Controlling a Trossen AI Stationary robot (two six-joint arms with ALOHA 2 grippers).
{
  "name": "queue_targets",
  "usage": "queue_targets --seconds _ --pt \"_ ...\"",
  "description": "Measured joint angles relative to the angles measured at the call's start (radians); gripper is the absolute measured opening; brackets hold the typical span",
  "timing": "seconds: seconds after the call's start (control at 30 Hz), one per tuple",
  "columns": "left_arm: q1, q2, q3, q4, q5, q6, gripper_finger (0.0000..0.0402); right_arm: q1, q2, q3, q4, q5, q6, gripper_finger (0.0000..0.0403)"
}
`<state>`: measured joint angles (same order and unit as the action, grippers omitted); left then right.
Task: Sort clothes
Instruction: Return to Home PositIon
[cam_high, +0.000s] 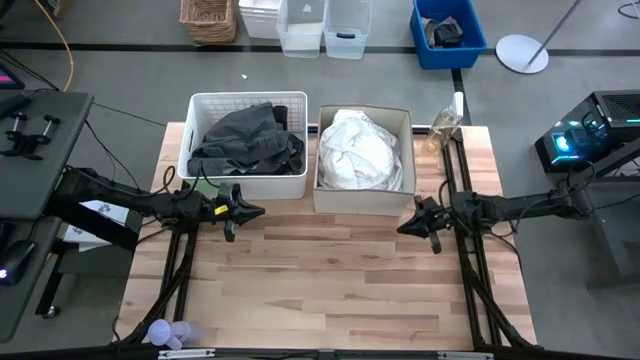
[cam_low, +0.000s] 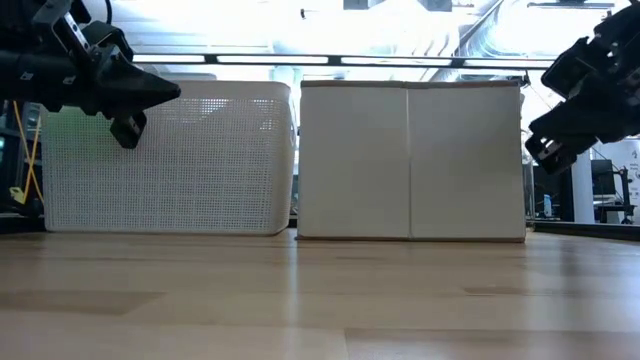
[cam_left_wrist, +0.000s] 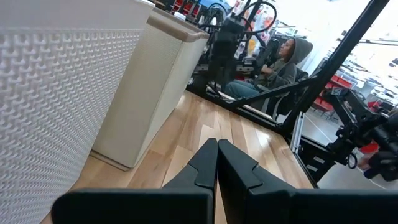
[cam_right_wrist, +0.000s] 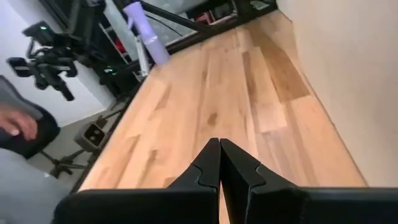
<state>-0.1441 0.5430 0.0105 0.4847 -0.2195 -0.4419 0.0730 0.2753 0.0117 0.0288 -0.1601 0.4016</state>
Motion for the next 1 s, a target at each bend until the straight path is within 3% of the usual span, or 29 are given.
queue_targets --seconds 1.0 --pt "0.0 0.0 0.0 -0.003 0.0 0.0 0.0 0.0 0.026 0.0 -0.002 0.012 0.043 0.0"
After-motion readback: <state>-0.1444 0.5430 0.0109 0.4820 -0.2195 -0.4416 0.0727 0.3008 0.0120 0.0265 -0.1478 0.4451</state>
